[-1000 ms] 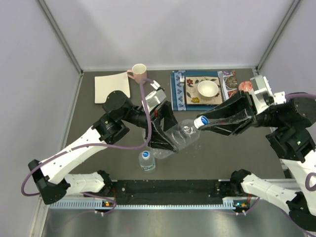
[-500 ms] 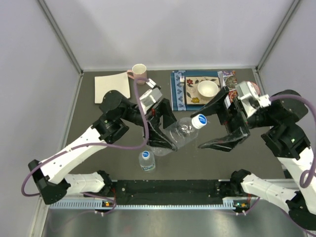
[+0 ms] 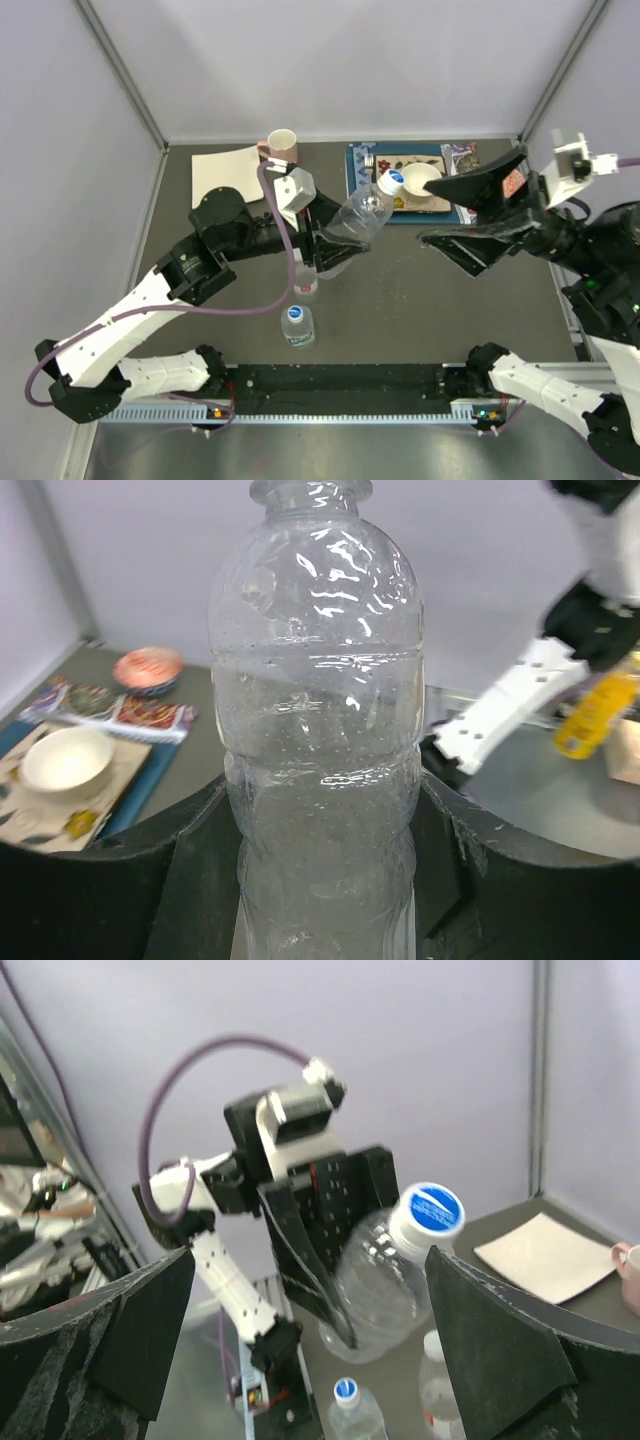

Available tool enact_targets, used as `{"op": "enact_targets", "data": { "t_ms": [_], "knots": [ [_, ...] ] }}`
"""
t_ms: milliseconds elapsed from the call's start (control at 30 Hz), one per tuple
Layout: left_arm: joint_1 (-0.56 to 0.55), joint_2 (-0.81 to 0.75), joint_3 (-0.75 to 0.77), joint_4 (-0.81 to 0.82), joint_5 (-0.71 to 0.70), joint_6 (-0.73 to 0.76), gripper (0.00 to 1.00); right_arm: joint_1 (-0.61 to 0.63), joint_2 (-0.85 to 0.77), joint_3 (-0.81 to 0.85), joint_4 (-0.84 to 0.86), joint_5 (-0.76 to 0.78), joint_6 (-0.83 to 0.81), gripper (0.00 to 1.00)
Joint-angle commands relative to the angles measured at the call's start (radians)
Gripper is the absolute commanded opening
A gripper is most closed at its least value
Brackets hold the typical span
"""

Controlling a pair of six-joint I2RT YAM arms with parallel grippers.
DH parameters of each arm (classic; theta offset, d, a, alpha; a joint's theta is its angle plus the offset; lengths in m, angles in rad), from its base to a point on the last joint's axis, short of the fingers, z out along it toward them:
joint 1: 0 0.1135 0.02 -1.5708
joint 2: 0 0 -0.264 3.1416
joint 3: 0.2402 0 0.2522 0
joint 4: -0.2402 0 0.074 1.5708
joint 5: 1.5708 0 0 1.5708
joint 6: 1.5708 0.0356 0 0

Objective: Unscrew the bottle caps

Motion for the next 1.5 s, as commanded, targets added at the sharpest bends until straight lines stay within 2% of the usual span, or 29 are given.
{"op": "enact_targets", "data": {
  "t_ms": [0, 67, 100, 200, 233, 333, 400, 600, 733, 1200, 1467],
  "knots": [
    [-0.075, 0.001, 0.014, -0.058, -0.387, 0.145, 0.48, -0.003, -0.031, 0.003, 0.092, 0.189, 0.106, 0.99],
    [-0.145, 0.007, 0.011, -0.058, -0.519, 0.197, 0.47, -0.003, -0.021, 0.003, 0.047, 0.265, 0.127, 0.99],
    [-0.172, 0.016, 0.012, -0.059, -0.678, 0.215, 0.47, -0.003, -0.013, 0.012, 0.025, 0.329, 0.133, 0.99],
    [-0.294, 0.057, 0.015, -0.042, -0.955, 0.304, 0.47, -0.005, 0.024, 0.007, -0.044, 0.413, 0.164, 0.99],
    [-0.322, 0.067, 0.011, -0.027, -1.094, 0.330, 0.47, -0.005, 0.031, 0.010, -0.070, 0.437, 0.176, 0.99],
    [-0.400, 0.105, -0.011, 0.059, -1.277, 0.416, 0.47, -0.003, 0.051, 0.004, -0.106, 0.500, 0.199, 0.99],
    [-0.433, 0.128, -0.019, 0.106, -1.334, 0.455, 0.47, -0.003, 0.064, 0.001, -0.116, 0.520, 0.207, 0.99],
    [-0.456, 0.151, -0.026, 0.163, -1.370, 0.484, 0.47, -0.002, 0.110, 0.013, -0.162, 0.550, 0.213, 0.96],
    [-0.456, 0.156, -0.029, 0.165, -1.362, 0.476, 0.47, -0.003, 0.117, -0.002, -0.172, 0.552, 0.208, 0.87],
    [-0.463, 0.171, -0.025, 0.153, -1.353, 0.470, 0.47, 0.007, 0.186, 0.033, -0.115, 0.523, 0.195, 0.79],
    [-0.462, 0.171, -0.034, 0.151, -1.354, 0.472, 0.47, 0.010, 0.208, 0.041, -0.081, 0.521, 0.185, 0.68]
  ]
}}
